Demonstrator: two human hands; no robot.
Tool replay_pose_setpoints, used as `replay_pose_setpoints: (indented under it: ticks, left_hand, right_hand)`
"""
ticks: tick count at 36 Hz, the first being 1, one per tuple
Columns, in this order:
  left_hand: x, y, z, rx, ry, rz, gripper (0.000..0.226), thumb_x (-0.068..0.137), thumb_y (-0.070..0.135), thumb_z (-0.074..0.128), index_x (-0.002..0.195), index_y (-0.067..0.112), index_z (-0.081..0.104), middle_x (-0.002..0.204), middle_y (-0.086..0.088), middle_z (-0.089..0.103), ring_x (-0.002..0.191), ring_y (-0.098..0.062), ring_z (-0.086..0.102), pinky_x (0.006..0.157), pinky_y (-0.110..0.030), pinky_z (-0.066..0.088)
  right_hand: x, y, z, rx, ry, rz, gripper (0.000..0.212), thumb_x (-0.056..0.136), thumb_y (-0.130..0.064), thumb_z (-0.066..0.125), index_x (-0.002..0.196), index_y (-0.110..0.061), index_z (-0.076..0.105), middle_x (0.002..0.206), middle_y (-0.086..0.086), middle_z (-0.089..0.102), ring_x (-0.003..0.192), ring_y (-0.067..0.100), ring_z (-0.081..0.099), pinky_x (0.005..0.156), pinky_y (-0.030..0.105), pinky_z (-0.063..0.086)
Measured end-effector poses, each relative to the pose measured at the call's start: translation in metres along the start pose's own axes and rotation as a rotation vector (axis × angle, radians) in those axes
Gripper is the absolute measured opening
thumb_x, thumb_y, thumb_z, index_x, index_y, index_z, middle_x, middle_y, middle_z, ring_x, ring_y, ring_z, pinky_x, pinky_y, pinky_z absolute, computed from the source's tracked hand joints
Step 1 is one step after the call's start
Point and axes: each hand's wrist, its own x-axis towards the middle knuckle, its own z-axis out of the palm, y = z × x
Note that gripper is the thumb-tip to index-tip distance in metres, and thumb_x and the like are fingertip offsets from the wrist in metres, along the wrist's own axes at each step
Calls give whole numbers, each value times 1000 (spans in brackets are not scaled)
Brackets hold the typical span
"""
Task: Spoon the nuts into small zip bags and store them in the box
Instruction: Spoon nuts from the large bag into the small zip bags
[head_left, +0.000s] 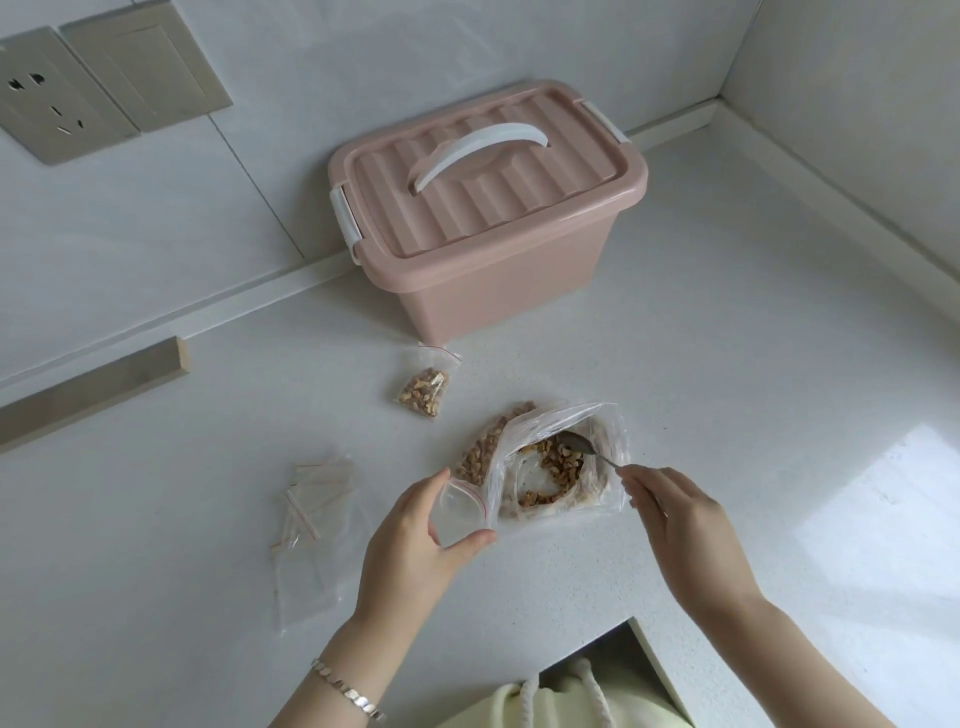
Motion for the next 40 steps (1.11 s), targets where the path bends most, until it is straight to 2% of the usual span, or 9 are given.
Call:
replay_pose_setpoints:
  ticks: [3,7,11,14,16,20,22,29,40]
  left_hand:
    - [2,-3,5,-52,-1,21,71,66,30,82,129,17,51,77,4,46,65,0,50,61,-1,36]
    - [2,-11,14,-95,-15,-15,72,70,26,79,133,19,44,84,5,48,68,4,52,62,-2,38]
    - [0,-20,24,-199,-48,-68,72,72,23,78,133,25,40,85,3,58,71,4,55,66,-2,40]
    - [-1,-24,29,-246,-52,-90,68,73,21,77,130,29,42,92,1,58,71,2,56,64,-4,41]
    - [0,-28,32,-265,-63,-101,65,73,21,77,128,31,43,95,1,57,71,1,56,64,-5,42]
    - [0,-32,37,-272,-97,-99,67,72,23,78,127,33,42,92,5,56,70,-4,57,66,-8,45]
    - [0,-31,38,-259,-106,-91,68,71,23,79,127,31,42,87,6,55,69,-4,57,65,-7,44]
    - [1,-26,39,-237,-114,-20,67,70,20,79,125,27,42,96,8,51,75,8,50,68,-6,41]
    - [0,-20,44,-150,-109,39,76,69,27,80,131,22,38,99,13,43,77,4,49,69,-3,40]
  right_hand:
    - [-3,5,12,-76,3,-44,26,85,-17,52,97,-2,69,77,6,68,65,22,65,53,30,55]
    - [-12,14,27,-136,14,-88,29,86,-20,51,98,-1,69,82,8,69,71,23,67,56,32,57]
    - [-19,21,30,-85,7,-50,35,89,-26,46,100,-2,69,83,5,69,71,19,67,62,21,52]
    - [-24,22,23,103,-31,73,55,93,-51,31,102,-10,67,81,-6,64,74,6,63,70,8,46]
    - [-28,24,20,218,-49,200,52,91,-57,29,100,-21,64,78,-13,63,79,2,61,68,8,47]
    - [-27,29,22,366,-76,460,21,94,-15,47,95,-12,68,72,-2,68,68,8,64,67,20,54]
    - [-24,26,22,456,-98,542,20,93,-13,48,91,-12,68,70,2,69,64,13,66,66,26,56]
    - [-13,18,23,811,-77,878,29,97,-17,42,89,-2,65,77,20,68,66,26,66,56,21,56]
    - [-12,22,0,895,-9,943,32,97,-23,43,91,-2,65,77,18,68,66,24,64,55,19,56]
